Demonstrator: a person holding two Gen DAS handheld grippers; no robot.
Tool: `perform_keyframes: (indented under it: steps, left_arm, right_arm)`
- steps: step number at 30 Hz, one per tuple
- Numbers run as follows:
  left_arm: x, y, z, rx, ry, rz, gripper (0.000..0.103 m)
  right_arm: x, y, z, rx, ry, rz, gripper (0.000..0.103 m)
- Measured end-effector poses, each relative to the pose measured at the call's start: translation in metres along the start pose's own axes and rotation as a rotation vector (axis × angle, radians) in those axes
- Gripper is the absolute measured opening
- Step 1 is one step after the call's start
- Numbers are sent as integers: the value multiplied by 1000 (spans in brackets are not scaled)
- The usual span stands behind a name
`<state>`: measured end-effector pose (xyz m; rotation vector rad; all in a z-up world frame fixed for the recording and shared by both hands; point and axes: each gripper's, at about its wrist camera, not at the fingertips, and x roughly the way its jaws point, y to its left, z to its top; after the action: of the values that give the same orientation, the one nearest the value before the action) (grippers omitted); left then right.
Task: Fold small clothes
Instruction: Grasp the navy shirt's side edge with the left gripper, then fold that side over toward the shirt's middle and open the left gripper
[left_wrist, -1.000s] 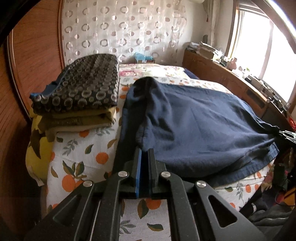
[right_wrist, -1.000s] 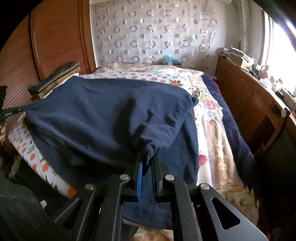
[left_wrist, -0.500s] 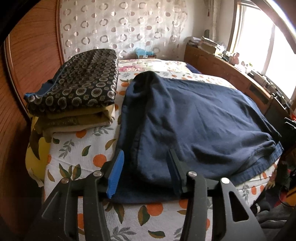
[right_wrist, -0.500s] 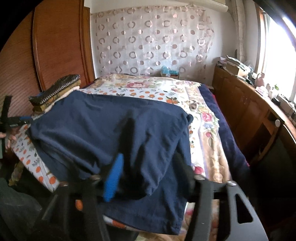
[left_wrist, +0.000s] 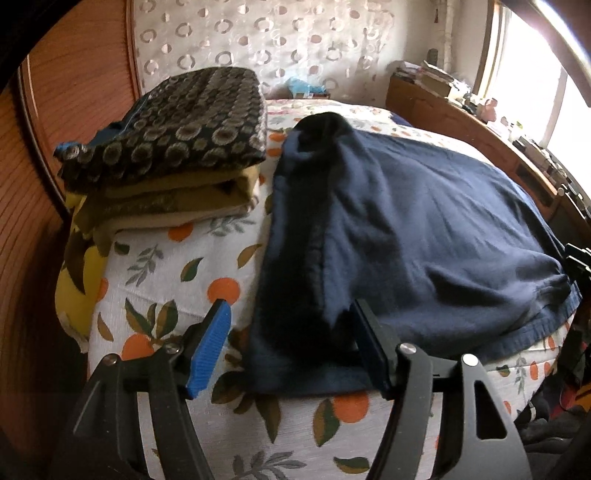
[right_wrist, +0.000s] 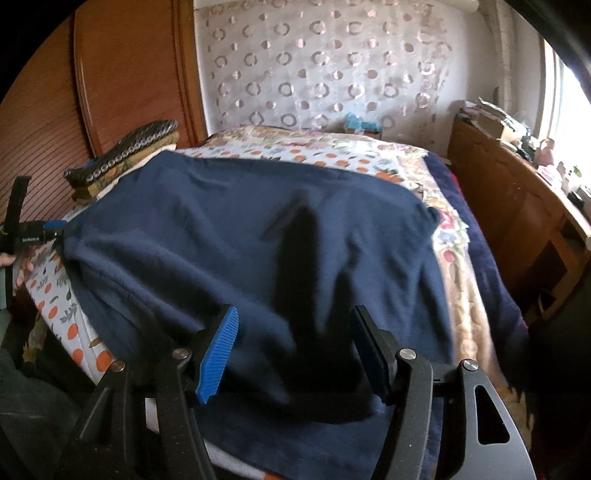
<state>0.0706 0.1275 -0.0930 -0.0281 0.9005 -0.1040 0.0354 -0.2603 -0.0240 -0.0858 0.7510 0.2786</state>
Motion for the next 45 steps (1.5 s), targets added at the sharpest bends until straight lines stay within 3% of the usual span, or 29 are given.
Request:
perform_keyframes:
  steps: [8,24,27,29,32,36,39,45]
  left_arm:
    - [0,-1,-3,13,-8,20,68]
    - [1,-6,-4,26,-28,12,69]
    - [0,-11,-3,48,-32,-25,43]
    - [0,-15,-2,58,-32,-56,13]
    - [-6,-24,-1,77,-76,-68,11]
    - [-25,-37,8,59,-145,-149,11]
    - [-40,-59,18,98,-183,-178,11]
    - [-58,-115,49,197,-235,-280,11]
  right_arm:
    - [27,-5,-4,-19,40,-17,65]
    - [19,2,-16,-29,11,-22,66]
    - [19,2,-16,-29,10,-23,67]
    - [19,1,-17,-29,8,-22,67]
    - [19,-3,-17,-31,5,-17,68]
    - [18,-4,-17,-28,4,-21,68]
    - [16,-9,-15,7,3,-69,68]
    - [-8,-27,-8,82,-69,-76,68]
